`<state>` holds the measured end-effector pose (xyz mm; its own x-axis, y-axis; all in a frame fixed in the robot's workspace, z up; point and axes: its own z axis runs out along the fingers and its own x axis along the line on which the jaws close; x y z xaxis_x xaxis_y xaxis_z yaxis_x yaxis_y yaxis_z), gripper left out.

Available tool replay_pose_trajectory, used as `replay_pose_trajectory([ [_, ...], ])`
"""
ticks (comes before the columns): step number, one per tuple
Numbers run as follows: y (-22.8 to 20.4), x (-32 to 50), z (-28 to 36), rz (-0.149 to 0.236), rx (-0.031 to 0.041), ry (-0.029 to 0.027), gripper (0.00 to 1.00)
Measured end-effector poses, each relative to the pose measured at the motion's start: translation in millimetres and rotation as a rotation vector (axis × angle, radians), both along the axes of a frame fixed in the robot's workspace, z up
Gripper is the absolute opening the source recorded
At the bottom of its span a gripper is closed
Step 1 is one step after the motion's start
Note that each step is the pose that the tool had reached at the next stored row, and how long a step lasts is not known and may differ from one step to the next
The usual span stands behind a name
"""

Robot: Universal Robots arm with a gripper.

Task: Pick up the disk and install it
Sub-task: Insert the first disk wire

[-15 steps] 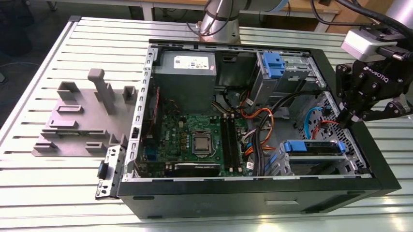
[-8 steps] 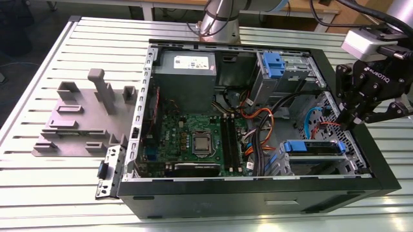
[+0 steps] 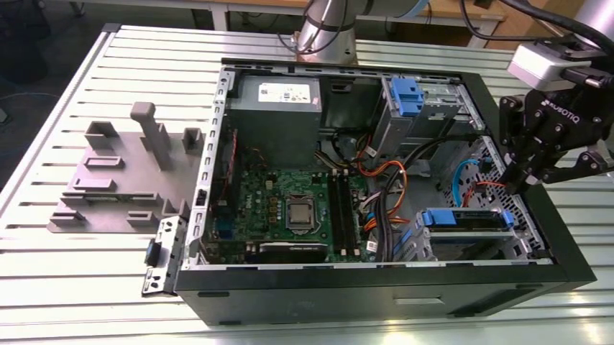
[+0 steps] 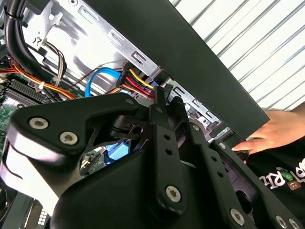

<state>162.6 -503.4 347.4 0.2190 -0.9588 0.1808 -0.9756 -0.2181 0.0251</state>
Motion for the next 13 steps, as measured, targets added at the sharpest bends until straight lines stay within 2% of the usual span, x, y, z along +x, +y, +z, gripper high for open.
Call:
replay_pose_trajectory([
  [1, 0.1, 0.2, 0.0, 0.0, -0.0002, 0.0024, 0.25],
  [3, 0.6, 0.8, -0.1, 0.0, -0.0008, 0.0122, 0.25],
  [7, 1.5, 3.3, -0.2, 0.0, -0.0014, 0.0395, 0.25],
  [10, 2.4, 5.4, -0.2, 0.0, -0.0014, 0.0573, 0.25],
  [11, 2.7, 6.1, -0.2, 0.0, -0.0015, 0.0615, 0.25],
  [13, 3.0, 7.1, -0.2, 0.0, -0.0015, 0.0658, 0.25],
])
